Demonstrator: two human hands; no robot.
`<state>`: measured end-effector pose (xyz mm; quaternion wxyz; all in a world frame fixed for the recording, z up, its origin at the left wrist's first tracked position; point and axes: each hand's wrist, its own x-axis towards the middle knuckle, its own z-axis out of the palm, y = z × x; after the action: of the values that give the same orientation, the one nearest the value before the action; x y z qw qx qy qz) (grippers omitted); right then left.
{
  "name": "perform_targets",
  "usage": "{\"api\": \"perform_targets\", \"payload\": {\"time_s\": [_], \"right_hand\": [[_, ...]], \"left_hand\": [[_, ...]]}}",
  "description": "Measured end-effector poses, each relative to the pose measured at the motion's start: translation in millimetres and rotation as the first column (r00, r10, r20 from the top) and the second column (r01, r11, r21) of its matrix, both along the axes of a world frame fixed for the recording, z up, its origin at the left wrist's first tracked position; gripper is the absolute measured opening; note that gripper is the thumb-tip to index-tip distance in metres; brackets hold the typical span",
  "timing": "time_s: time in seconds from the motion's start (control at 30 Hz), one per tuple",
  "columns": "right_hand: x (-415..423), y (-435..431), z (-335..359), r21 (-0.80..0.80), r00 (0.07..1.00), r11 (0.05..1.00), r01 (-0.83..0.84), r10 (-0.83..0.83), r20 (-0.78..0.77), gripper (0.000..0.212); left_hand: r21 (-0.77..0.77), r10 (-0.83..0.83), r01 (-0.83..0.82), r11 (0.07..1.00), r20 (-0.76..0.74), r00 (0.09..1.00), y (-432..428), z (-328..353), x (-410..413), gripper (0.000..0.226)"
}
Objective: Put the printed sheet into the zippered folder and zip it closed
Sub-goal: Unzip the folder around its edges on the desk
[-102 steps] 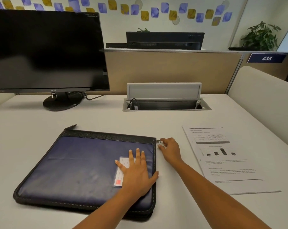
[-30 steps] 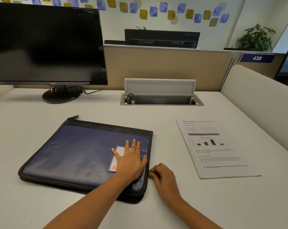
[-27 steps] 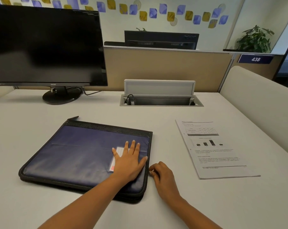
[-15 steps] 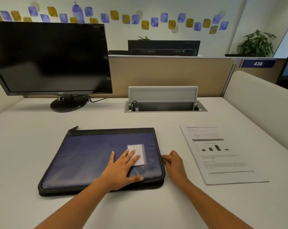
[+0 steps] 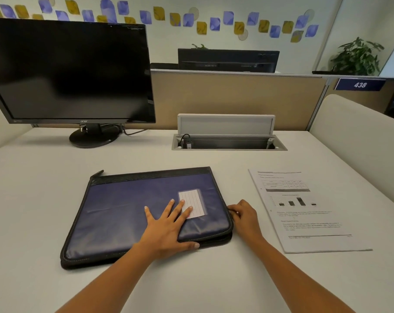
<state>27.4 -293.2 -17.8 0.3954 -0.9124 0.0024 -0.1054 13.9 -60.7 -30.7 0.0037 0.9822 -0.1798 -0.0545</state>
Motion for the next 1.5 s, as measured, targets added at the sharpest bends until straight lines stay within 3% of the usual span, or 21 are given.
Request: {"api": "perform_targets", "payload": {"time_s": [0.4,0.63,1.0,1.27,1.4,1.5], "right_hand": [[-40,-14,-3,-0.046,0.998,0.998,-0.031,0.033,0.053,0.013],[-58,-2,-9,-0.22,0.99,0.975,0.012,0.019,0.14,0.013],[-56,-5,-7,-0.097,0.998,0.994,0.056,-0.052,0.044,0.016],[-44,-4,-9,-0.093,0.988,0.984,0.153,-0.154,-0.001,0.012],[-33,-4,-7,-0.1,0.983,0.979,0.176,-0.18,-0.038,0.013],[-21,-2,-4,-0.096,0.981,0.979,0.18,-0.186,-0.058,0.016]], "left_hand": [[0.027,0.041,-0.041,0.999,-0.003,0.999,-9,7,5,0.119],[0.028,0.045,-0.044,0.999,-0.011,0.999,-10,7,5,0.119],[0.032,0.037,-0.036,0.999,-0.018,0.999,-11,7,5,0.12],[0.049,0.062,-0.062,0.997,-0.014,0.998,-21,5,-1,0.105],[0.069,0.025,-0.022,0.997,-0.034,0.999,-22,6,-2,0.125],[0.064,0.029,-0.026,0.998,-0.046,0.999,-22,7,-3,0.119]]}}
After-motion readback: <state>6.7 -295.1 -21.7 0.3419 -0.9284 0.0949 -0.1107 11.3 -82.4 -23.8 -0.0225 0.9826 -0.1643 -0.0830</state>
